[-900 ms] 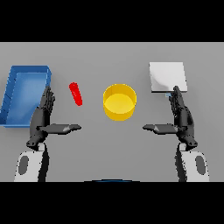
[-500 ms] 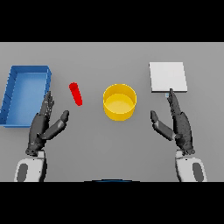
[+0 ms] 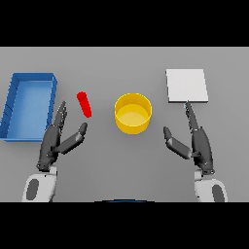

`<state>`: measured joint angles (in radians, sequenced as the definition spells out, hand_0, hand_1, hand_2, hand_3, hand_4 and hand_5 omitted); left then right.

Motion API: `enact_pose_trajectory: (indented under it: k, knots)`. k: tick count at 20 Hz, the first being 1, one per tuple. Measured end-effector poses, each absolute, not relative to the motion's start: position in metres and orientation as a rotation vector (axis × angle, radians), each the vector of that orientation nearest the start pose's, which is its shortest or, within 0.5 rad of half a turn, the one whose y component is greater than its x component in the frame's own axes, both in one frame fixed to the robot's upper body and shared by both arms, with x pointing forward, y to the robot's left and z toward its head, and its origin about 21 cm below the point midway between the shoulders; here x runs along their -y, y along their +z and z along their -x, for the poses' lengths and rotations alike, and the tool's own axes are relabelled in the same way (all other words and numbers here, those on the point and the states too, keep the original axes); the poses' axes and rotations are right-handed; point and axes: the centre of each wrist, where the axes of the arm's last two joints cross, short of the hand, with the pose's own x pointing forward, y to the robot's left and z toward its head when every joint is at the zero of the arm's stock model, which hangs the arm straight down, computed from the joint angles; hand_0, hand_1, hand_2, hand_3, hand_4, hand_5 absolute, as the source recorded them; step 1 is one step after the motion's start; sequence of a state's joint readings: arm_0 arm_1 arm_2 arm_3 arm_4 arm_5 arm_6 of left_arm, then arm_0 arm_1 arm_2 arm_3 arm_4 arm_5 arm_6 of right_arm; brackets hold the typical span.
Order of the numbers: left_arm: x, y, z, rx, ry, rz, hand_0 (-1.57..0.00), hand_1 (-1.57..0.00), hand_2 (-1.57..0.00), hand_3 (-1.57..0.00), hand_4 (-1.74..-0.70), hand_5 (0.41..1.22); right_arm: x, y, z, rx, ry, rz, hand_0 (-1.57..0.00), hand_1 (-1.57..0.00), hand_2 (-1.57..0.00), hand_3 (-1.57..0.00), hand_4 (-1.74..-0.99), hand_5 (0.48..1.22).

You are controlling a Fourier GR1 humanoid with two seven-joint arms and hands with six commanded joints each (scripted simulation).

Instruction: Pick up the red beaker and tilt it to pour out 1 green nut into yellow bowl. Pick up the yellow bowl and place it on the metallic measuring scale.

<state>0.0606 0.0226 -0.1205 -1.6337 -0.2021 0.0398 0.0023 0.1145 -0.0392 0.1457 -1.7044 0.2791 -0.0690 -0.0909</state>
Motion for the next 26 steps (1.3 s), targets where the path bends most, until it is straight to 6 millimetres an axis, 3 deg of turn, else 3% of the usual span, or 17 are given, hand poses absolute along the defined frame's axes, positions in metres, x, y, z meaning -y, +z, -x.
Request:
enact_pose_trajectory:
  k: [8,17,24,26]
  knots:
    - [-0.203,-0.011,-0.291,1.575,-0.219,-0.147,0.0,0.0,0.0,0.0,-1.15,0.629,0.216,0.008,-0.218,1.716,0.235,0.156,0.0,0.0,0.0,0.0,-1.229,0.667]
    - [-0.19,-0.036,-0.326,1.58,-0.242,-0.158,0.0,0.0,0.0,0.0,-1.24,0.657,0.217,0.007,-0.215,1.72,0.246,0.161,0.0,0.0,0.0,0.0,-1.25,0.683]
    - [-0.18,-0.029,-0.354,1.617,-0.286,-0.184,0.0,0.0,0.0,0.0,-1.27,0.692,0.218,0.01,-0.217,1.729,0.24,0.146,0.0,0.0,0.0,0.0,-1.265,0.691]
    - [-0.177,-0.031,-0.358,1.63,-0.263,-0.19,-0.09,-0.14,-0.15,-0.05,-1.32,0.741,0.218,0.011,-0.217,1.729,0.244,0.162,0.0,0.0,0.0,0.0,-1.255,0.691]
